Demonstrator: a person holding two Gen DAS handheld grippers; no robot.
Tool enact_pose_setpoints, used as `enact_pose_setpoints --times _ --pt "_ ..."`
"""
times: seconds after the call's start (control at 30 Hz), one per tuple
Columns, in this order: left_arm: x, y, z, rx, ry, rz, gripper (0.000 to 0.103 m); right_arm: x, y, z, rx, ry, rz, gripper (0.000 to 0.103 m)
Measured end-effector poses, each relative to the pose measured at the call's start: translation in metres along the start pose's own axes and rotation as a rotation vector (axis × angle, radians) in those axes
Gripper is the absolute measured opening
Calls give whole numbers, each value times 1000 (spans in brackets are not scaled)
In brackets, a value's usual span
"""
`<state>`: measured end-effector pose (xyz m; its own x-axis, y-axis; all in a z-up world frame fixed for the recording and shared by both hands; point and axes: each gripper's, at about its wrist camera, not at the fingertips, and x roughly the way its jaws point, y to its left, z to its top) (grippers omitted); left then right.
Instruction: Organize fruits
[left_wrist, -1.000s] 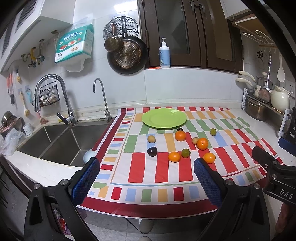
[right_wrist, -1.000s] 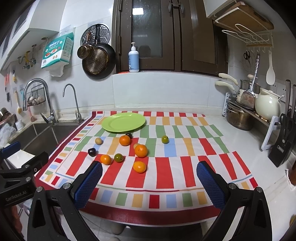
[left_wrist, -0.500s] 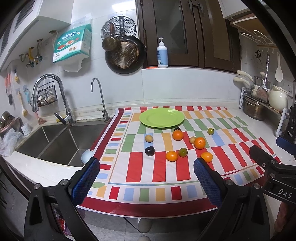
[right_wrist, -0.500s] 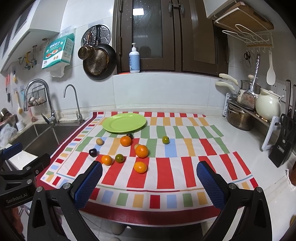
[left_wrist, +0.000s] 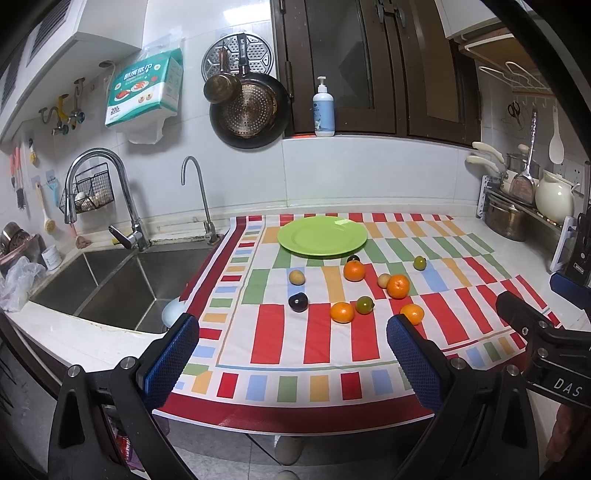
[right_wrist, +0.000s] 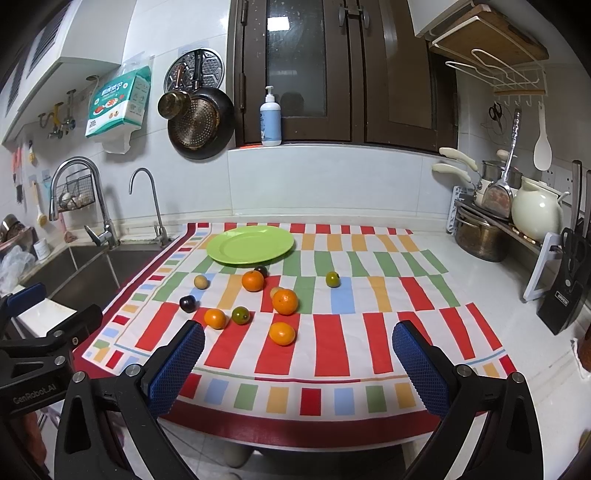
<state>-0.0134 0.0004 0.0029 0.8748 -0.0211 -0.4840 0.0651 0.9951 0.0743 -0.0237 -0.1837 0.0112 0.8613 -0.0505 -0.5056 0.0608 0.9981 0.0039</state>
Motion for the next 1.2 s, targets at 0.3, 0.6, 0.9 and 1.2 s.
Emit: enact_pose_setpoints --times 0.3,0.6,0.9,1.2 --pt "0 -1 1 -2 4 -21 103 0 1 0 -2 2 0 103" --pt "2 0 1 -2 8 -25 103 0 2 -1 -6 2 3 103" --pt "20 2 1 10 33 -41 103 12 4 -2 -10 30 9 103" --pt "63 4 4 55 81 -101 93 45 9 -6 -2 74 -23 102"
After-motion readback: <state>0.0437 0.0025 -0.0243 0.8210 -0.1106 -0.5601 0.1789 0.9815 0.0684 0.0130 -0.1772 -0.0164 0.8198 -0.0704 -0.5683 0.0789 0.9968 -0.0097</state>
